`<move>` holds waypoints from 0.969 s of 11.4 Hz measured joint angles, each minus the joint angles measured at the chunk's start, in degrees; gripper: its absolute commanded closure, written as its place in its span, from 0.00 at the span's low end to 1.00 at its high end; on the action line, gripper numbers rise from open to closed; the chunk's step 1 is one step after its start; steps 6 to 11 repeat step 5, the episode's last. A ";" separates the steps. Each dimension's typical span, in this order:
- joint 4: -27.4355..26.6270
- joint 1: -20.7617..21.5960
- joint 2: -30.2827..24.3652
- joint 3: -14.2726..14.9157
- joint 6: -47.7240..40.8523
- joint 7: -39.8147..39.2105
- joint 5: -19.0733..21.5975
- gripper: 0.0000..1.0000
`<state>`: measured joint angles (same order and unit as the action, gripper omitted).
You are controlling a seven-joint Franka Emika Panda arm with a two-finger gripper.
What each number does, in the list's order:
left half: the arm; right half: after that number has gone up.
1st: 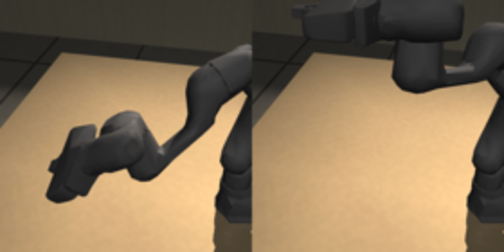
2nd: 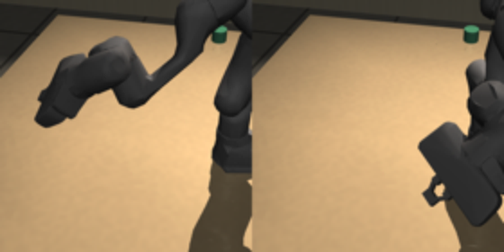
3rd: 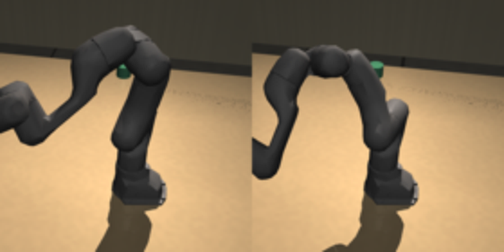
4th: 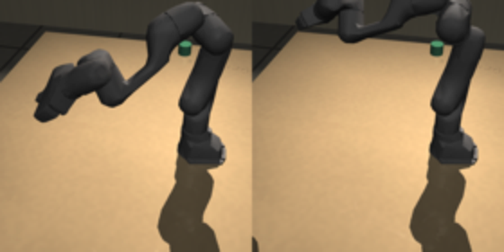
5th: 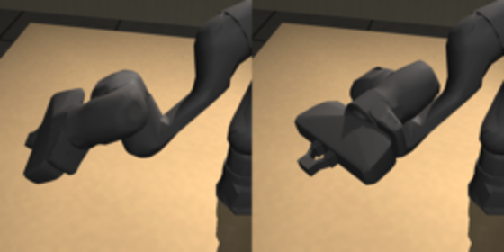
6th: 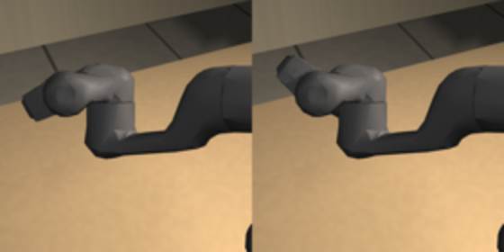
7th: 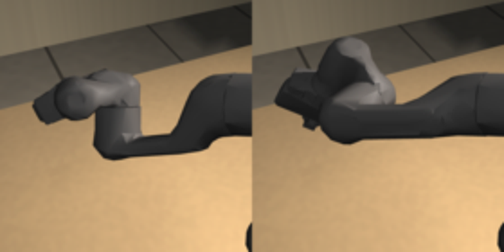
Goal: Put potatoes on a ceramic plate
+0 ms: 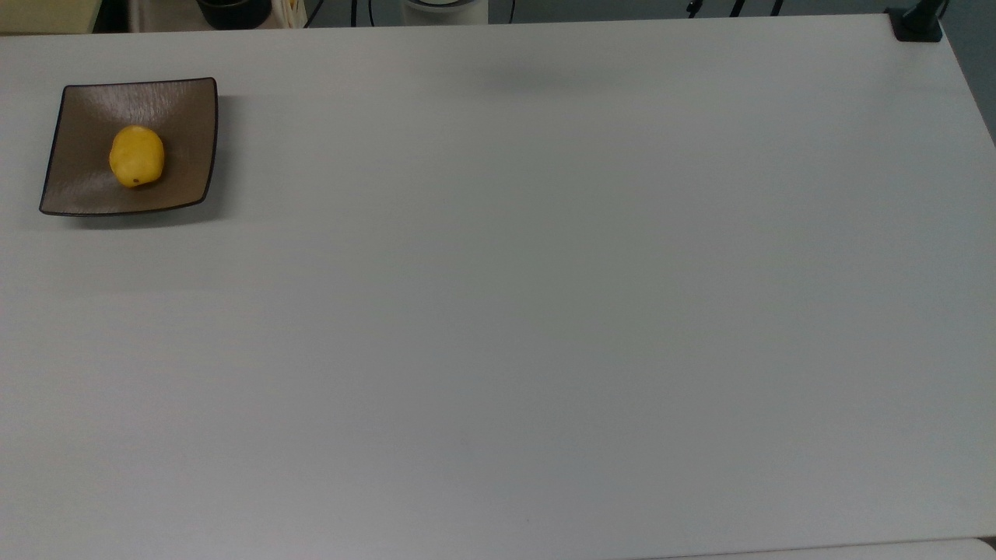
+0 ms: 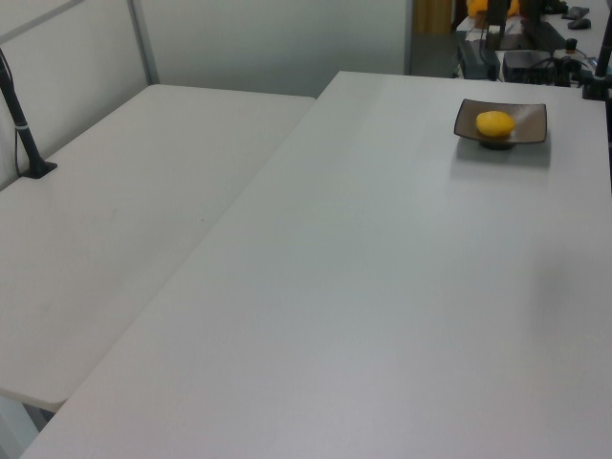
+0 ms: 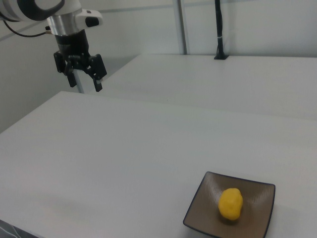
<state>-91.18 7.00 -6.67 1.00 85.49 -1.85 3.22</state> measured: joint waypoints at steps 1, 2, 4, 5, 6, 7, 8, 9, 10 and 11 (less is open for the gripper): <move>-1.13 0.43 0.16 -0.05 2.11 0.00 0.00 0.00; -2.26 0.46 0.43 0.02 5.24 -0.14 -0.01 0.00; -3.00 0.51 1.58 1.72 8.49 -4.63 -0.04 0.00; -3.00 0.51 1.87 2.66 8.71 -6.73 -0.04 0.00; -3.00 0.51 1.87 2.66 8.71 -6.73 -0.04 0.00; -3.00 0.51 1.87 2.66 8.71 -6.73 -0.04 0.00; -3.00 0.51 1.87 2.66 8.71 -6.73 -0.04 0.00; -3.00 0.51 1.87 2.66 8.71 -6.73 -0.04 0.00; -3.00 0.51 1.87 2.66 8.71 -6.73 -0.04 0.00; -3.00 0.51 1.87 2.66 8.71 -6.73 -0.04 0.00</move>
